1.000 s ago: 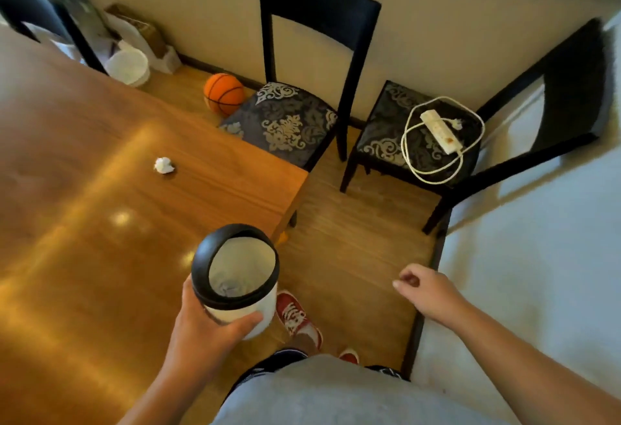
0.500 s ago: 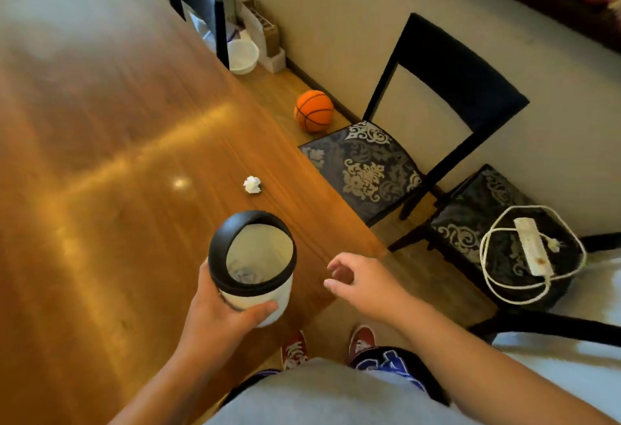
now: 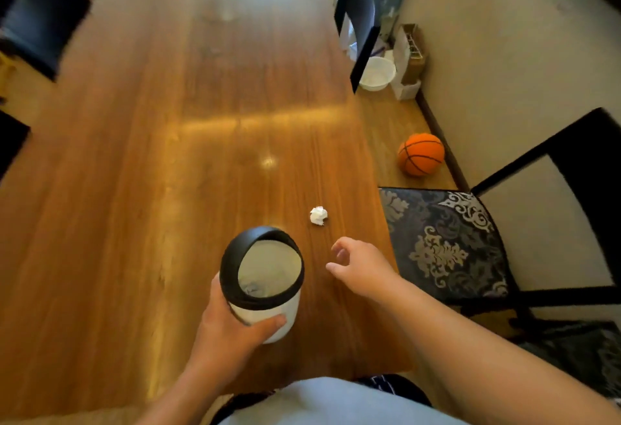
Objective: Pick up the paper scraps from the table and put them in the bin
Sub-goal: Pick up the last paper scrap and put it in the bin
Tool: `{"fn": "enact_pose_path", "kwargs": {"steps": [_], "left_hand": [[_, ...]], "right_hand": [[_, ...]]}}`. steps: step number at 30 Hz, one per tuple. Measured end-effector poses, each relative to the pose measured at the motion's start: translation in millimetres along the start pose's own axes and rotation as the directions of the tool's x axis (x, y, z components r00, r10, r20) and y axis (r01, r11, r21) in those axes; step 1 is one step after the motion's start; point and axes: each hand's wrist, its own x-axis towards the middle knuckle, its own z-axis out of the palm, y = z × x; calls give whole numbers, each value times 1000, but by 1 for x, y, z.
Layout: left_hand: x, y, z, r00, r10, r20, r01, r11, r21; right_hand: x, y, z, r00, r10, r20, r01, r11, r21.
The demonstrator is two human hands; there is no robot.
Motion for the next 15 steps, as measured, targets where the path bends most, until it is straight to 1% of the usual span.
{"fn": "enact_pose_path", "kwargs": {"steps": [5,8,11,15], "left_hand": [[-12,9,19,987,-51,-153,50,999,-16],[-20,15,24,978,-66,-196,55,997,-62],[-29,17,25,970,-66,-234,43,994,-104],[-35,19,22,951,-67,-302,32,993,-117]], "right_hand": [[56,-11,-9,991,-132,-23,126,978,-164],[84,-18,-8,982,-187,-22,172,936,-309],[103,-19,-1,977,-211,16,198,885,-421],[108,-13,13,977,-191,89,211,862,-460]]}}
